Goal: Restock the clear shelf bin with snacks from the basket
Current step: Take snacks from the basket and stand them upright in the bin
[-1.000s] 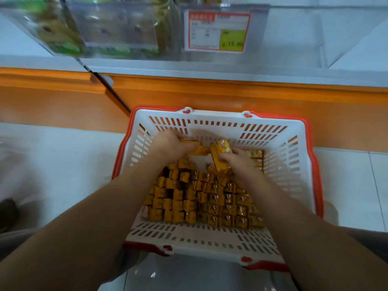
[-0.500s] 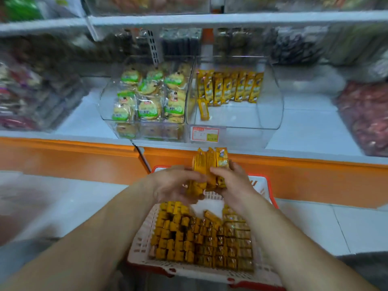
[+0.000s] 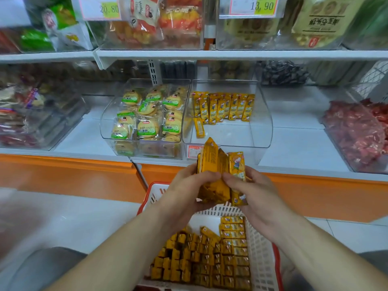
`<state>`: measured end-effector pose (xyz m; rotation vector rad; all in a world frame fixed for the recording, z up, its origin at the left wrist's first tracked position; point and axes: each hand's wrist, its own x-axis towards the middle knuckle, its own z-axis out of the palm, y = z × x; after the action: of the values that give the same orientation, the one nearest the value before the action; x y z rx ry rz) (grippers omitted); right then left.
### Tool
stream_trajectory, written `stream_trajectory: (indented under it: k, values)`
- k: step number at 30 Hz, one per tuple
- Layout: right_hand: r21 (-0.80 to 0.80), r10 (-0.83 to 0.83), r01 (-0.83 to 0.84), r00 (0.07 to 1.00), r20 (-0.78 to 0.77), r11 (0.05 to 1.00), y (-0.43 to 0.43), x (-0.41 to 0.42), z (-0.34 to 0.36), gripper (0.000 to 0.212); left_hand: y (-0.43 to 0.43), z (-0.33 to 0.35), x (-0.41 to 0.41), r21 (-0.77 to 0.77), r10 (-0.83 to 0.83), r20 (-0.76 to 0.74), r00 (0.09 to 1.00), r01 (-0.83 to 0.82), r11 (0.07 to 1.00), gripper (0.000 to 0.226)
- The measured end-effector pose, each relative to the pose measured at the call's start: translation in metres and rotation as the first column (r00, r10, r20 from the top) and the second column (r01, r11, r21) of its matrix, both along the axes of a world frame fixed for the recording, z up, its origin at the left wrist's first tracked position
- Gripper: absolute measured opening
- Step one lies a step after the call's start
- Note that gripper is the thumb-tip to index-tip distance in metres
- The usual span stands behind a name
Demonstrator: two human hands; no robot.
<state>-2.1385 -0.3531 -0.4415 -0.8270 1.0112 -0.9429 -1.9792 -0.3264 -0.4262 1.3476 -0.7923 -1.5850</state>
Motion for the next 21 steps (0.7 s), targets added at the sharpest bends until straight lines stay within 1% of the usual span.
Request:
stream_trajectory:
  k: [2,4,6,8,10,12,15,18,19,21]
  values:
    - [-0.018,-0.013,0.013,1.0,0.004,1.0,-0.006,0.002,0.0,0.04,-0.005,0.0,0.002,0.005,0.01,-0.034,0.999,-0.01,1.0,0.024]
    - [-0.02,-0.03,0.03,0.999,0.021,0.999,-0.012,0.003,0.0,0.041,-0.01,0.001,0.006,0.009,0.008,-0.06,0.998,-0.008,1.0,0.026]
    - [-0.018,-0.046,0.047,0.998,0.041,0.999,-0.017,0.004,-0.003,0.038,-0.016,0.001,0.01,0.022,0.005,-0.084,0.996,-0.003,1.0,0.034]
    - [-0.016,-0.056,0.057,0.997,0.054,0.998,-0.021,0.006,-0.006,0.032,-0.02,-0.001,0.013,0.044,0.014,-0.088,0.996,-0.01,0.999,0.05]
    - [-0.017,-0.046,0.047,0.998,0.049,0.999,-0.023,0.007,-0.009,0.028,-0.024,-0.003,0.015,0.053,0.037,-0.056,0.998,-0.034,0.998,0.063]
    - [-0.036,-0.022,0.022,1.0,0.0,0.999,-0.024,0.009,-0.011,0.028,-0.025,-0.005,0.015,0.049,0.036,-0.021,0.999,-0.035,0.998,0.067]
    - [-0.072,0.004,-0.01,0.997,-0.077,0.997,-0.024,0.013,-0.017,0.029,-0.025,-0.01,0.012,0.033,0.054,0.006,0.999,-0.054,0.998,0.062]
    - [-0.098,0.028,-0.043,0.988,-0.152,0.994,-0.025,0.017,-0.023,0.028,-0.025,-0.014,0.007,-0.002,0.135,0.01,0.991,-0.135,0.991,0.045]
    - [-0.099,0.035,-0.051,0.987,-0.157,0.994,-0.025,0.017,-0.024,0.028,-0.025,-0.015,0.006,-0.012,0.159,0.016,0.987,-0.159,0.987,0.039]
    - [-0.101,0.039,-0.054,0.989,-0.141,0.993,-0.026,0.017,-0.023,0.026,-0.026,-0.014,0.008,-0.025,0.181,0.032,0.983,-0.181,0.983,0.036]
